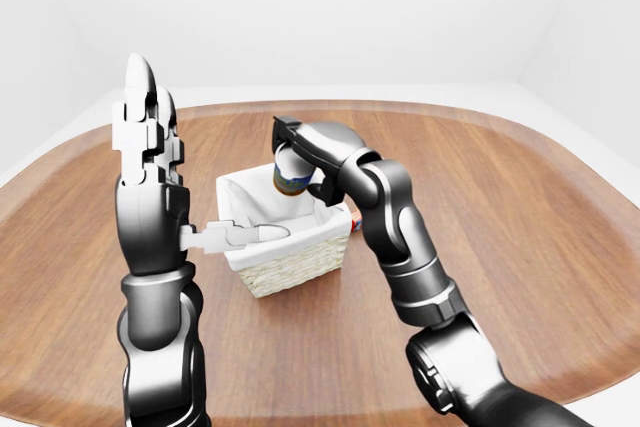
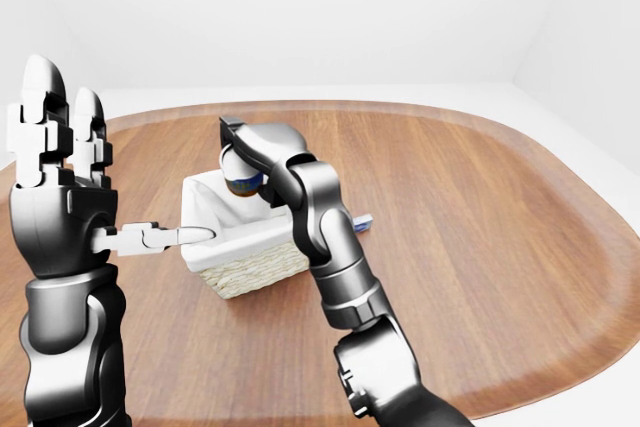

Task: Pick up the alphabet soup and put it in the basket.

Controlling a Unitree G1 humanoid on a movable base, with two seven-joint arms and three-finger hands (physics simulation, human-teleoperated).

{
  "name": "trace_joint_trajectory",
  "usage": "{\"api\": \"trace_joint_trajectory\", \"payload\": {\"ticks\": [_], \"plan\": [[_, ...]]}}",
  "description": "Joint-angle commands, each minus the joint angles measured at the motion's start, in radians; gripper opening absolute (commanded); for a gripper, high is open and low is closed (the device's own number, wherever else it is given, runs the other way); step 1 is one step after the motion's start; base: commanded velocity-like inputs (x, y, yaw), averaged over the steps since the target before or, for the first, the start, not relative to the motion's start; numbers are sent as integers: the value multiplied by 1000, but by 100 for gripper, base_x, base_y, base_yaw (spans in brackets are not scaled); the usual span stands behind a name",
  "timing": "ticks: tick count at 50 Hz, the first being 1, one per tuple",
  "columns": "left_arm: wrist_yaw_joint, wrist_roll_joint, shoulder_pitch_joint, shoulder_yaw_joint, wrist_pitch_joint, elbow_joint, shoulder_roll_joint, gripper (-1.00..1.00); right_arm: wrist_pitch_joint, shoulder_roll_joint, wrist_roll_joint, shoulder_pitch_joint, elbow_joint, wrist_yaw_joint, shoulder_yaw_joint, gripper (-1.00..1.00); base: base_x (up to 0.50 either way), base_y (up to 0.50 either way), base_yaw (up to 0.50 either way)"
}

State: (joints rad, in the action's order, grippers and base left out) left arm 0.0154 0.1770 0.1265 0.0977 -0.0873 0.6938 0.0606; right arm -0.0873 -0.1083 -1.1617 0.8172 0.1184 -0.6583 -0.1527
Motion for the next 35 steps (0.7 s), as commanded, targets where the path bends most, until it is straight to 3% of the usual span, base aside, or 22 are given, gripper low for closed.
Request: {"api": "trace_joint_trajectory", "payload": {"ticks": [1, 10, 35], "plan": [[0, -1, -2, 1, 0, -8, 0, 100, 0, -9, 6, 16, 55, 50, 9, -95, 0, 0, 0], [1, -1, -1, 1, 0, -12, 0, 100, 0, -5, 22, 48, 145, 105, 11, -95, 0, 0, 0], [2, 1, 1, -1, 0, 1, 0, 100, 0, 0, -6, 85, 185, 96, 13, -98, 0, 0, 0]]}}
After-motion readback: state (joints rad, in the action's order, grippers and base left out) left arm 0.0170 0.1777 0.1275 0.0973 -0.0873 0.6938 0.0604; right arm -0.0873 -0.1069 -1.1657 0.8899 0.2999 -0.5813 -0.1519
